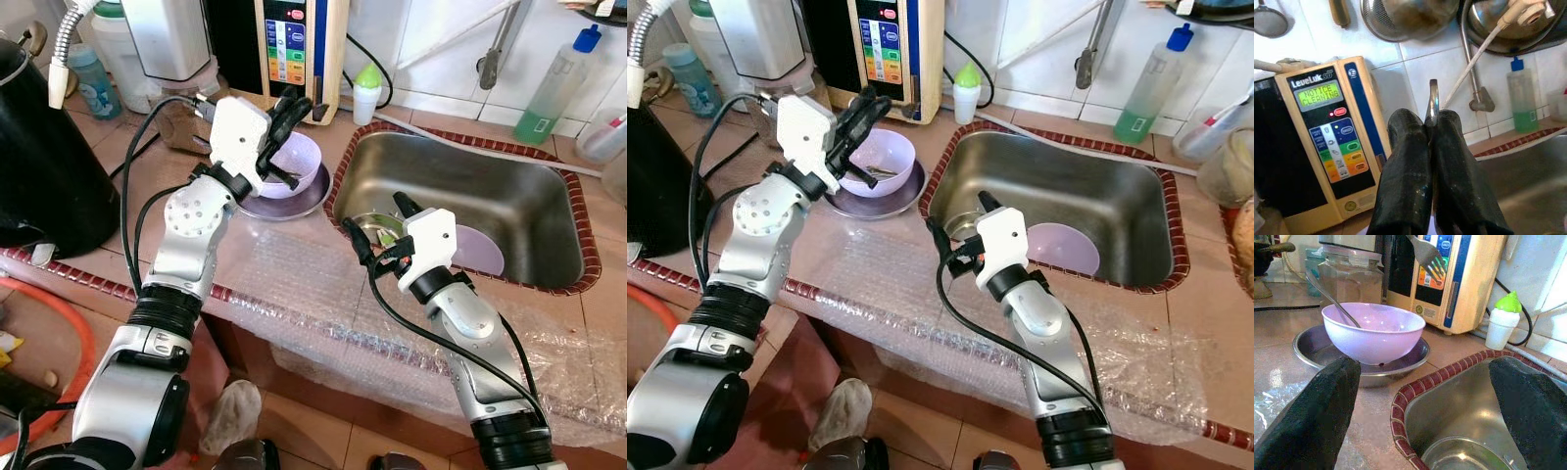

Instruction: Kitchen organization

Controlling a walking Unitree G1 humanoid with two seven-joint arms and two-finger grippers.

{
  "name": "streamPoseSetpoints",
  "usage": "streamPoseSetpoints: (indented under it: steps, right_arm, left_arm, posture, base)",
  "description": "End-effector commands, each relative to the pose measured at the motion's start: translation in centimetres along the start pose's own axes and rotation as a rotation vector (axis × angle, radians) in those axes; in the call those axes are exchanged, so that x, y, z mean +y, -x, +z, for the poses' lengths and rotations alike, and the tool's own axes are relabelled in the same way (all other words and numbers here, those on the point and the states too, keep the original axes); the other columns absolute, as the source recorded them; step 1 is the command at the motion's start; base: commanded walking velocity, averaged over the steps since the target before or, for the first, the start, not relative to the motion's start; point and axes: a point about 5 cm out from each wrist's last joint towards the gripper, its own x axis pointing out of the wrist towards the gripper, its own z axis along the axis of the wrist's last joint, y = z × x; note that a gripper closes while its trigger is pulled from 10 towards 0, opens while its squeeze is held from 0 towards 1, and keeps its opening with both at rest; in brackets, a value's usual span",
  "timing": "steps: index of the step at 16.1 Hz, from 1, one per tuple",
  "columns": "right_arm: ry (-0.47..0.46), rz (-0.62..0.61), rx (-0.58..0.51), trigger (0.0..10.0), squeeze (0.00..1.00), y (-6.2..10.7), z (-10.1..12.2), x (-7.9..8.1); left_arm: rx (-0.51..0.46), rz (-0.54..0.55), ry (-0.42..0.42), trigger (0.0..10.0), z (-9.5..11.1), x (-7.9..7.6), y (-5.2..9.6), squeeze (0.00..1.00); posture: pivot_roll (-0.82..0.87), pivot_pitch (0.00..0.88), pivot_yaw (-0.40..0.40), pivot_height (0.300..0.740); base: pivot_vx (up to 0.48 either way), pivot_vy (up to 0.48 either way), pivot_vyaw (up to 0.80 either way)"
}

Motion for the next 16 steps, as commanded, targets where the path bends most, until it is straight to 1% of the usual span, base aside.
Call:
streamPoseSetpoints:
  steps: [1, 2, 3, 4, 5, 6, 7, 8, 10, 11, 12, 13, 16]
  right_arm:
    - [0.085, -0.082, -0.031, 10.0, 0.00, -0.2, 0.6, -1.4]
    - [0.099, -0.104, -0.036, 10.0, 0.00, -0.2, 0.7, -1.7]
    - [0.146, -0.100, -0.036, 10.0, 0.00, -0.2, 0.7, -2.0]
    - [0.160, -0.092, -0.036, 10.0, 0.00, -0.3, 0.7, -2.0]
    - [0.207, -0.069, -0.029, 10.0, 0.00, -0.3, 0.6, -2.0]
    - [0.207, -0.069, -0.029, 10.0, 0.00, -0.3, 0.6, -2.0]
    - [0.247, -0.042, -0.027, 10.0, 0.00, -0.4, 0.5, -2.0]
    - [0.290, -0.023, -0.022, 10.0, 0.00, -0.6, 0.4, -2.3]
    - [0.292, -0.001, -0.004, 10.0, 0.00, -0.6, 0.1, -2.4]
    - [0.295, 0.025, 0.021, 4.7, 0.00, -0.6, -0.3, -2.4]
    - [0.289, 0.036, 0.028, 2.5, 0.00, -0.6, -0.5, -2.4]
    - [0.292, 0.045, 0.033, 0.0, 0.00, -0.7, -0.7, -2.4]
    - [0.292, 0.074, 0.043, 0.0, 0.00, -0.9, -1.1, -2.2]
  left_arm:
    - [-0.039, -0.130, 0.056, 0.0, 1.8, -1.8, -1.2, 0.00]
    - [-0.034, -0.167, 0.083, 0.0, 2.0, -2.4, -1.2, 0.00]
    - [0.010, -0.268, 0.115, 0.0, 1.5, -4.0, -0.9, 0.00]
    - [0.032, -0.304, 0.120, 0.0, 1.2, -4.5, -0.7, 0.00]
    - [0.085, -0.392, 0.147, 0.0, 0.7, -5.7, -0.2, 0.00]
    - [0.085, -0.392, 0.147, 0.0, 0.7, -5.7, -0.2, 0.00]
    - [0.114, -0.444, 0.161, 0.0, 0.4, -6.5, 0.2, 0.00]
    - [0.147, -0.502, 0.149, 0.0, 0.1, -7.2, 0.6, 0.00]
    - [0.156, -0.506, 0.152, 0.0, 0.0, -7.4, 0.7, 0.00]
    - [0.161, -0.510, 0.162, 0.0, 0.0, -7.7, 0.8, 0.00]
    - [0.169, -0.524, 0.167, 0.0, 0.0, -7.8, 1.0, 0.00]
    - [0.182, -0.535, 0.167, 0.0, 0.0, -8.0, 1.2, 0.00]
    - [0.207, -0.544, 0.159, 0.0, -0.1, -8.1, 1.5, 0.00]
  posture:
    - [-0.05, 0.000, 0.028, 0.740]
    - [-0.05, 0.000, 0.028, 0.740]
    - [-0.05, 0.003, 0.031, 0.740]
    - [-0.05, 0.004, 0.032, 0.740]
    - [-0.05, 0.004, 0.035, 0.740]
    - [-0.05, 0.004, 0.035, 0.740]
    - [-0.05, 0.004, 0.035, 0.740]
    - [-0.05, 0.004, 0.035, 0.740]
    - [-0.06, 0.006, 0.033, 0.740]
    - [-0.05, 0.007, 0.030, 0.740]
    - [-0.05, 0.008, 0.029, 0.740]
    - [-0.05, 0.009, 0.025, 0.740]
    - [-0.04, 0.011, 0.019, 0.740]
  base:
    - [0.000, 0.000, 0.00]
    - [0.000, 0.000, 0.00]
    - [0.000, 0.000, 0.00]
    - [0.000, 0.000, 0.00]
    - [0.000, 0.000, 0.00]
    - [0.000, 0.000, 0.00]
    - [0.000, 0.000, 0.00]
    - [0.000, 0.000, 0.00]
    - [0.000, 0.000, 0.00]
    - [0.000, 0.000, 0.00]
    - [0.000, 0.000, 0.00]
    - [0.000, 0.000, 0.00]
    - [0.000, 0.000, 0.00]
